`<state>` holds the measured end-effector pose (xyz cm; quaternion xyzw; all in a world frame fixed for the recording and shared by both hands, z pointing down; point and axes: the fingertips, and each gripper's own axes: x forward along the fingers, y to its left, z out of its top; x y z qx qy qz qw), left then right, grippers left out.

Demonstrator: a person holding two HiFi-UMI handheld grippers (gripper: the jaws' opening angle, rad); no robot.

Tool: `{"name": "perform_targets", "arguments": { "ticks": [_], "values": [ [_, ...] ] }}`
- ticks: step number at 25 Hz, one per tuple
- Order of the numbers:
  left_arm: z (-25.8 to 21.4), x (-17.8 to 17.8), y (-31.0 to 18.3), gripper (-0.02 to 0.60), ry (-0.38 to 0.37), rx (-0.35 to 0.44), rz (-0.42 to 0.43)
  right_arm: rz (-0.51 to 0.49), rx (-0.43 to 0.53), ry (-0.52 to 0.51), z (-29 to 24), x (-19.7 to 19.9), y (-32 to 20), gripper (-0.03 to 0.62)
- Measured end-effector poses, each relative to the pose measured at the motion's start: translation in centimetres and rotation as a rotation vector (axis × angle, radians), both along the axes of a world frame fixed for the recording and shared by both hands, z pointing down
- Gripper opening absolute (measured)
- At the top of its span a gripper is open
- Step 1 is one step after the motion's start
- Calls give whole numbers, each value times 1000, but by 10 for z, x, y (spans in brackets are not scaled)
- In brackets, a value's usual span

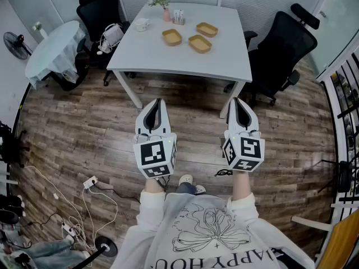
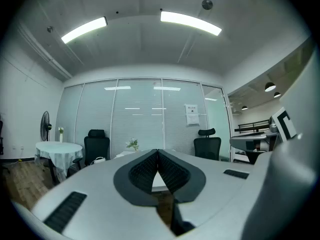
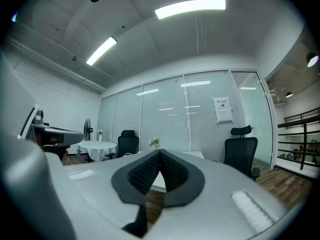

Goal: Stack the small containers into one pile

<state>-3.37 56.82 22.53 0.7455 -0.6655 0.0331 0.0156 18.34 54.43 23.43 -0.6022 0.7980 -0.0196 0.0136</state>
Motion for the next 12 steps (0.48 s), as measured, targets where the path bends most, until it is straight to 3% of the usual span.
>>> {"name": "perform_targets", "arguments": {
  "ticks": [12],
  "values": [
    [3,-9,-19,8,6,-2,8,1,10,-13,1,-7,-16,11]
  ]
}}
